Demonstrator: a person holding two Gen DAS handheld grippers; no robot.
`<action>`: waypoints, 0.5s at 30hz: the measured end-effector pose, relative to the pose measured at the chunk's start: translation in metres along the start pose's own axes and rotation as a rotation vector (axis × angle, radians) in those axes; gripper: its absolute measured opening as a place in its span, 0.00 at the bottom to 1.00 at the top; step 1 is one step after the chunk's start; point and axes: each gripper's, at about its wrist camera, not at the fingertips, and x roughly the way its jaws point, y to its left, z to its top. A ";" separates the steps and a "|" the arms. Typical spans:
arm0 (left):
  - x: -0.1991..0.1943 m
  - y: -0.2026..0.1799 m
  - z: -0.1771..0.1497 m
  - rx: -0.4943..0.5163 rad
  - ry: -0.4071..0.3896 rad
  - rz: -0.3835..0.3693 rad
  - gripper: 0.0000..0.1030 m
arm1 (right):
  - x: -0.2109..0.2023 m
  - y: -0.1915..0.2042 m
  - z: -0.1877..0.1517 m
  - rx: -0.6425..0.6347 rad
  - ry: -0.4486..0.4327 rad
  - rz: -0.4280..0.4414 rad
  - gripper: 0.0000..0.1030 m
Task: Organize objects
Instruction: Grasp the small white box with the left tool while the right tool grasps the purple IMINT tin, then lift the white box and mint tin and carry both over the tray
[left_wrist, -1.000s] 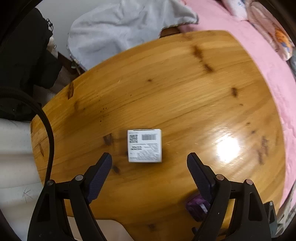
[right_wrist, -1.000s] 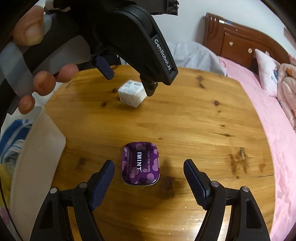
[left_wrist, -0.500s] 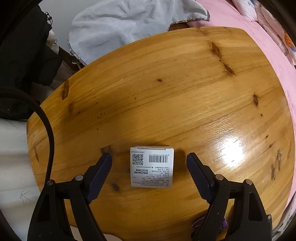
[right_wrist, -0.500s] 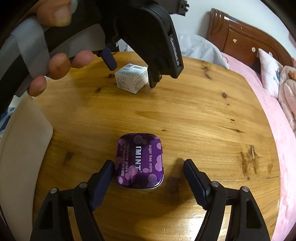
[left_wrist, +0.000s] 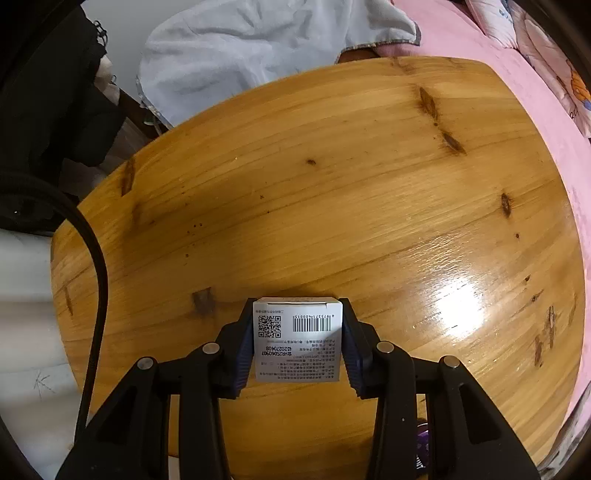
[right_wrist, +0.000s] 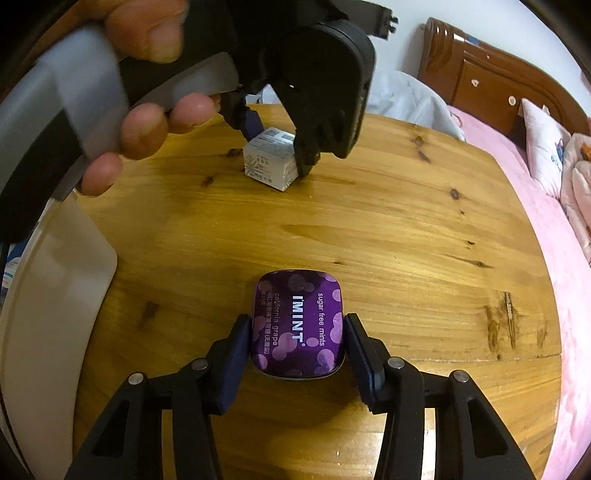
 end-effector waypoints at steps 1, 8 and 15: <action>-0.004 -0.001 -0.002 -0.003 -0.007 -0.005 0.43 | -0.002 -0.003 -0.001 0.014 0.002 0.005 0.49; -0.044 -0.004 -0.014 -0.014 -0.056 -0.047 0.43 | -0.026 -0.008 -0.004 0.044 -0.024 -0.011 0.49; -0.105 0.003 -0.044 -0.020 -0.110 -0.140 0.43 | -0.067 0.005 -0.008 0.049 -0.073 -0.034 0.49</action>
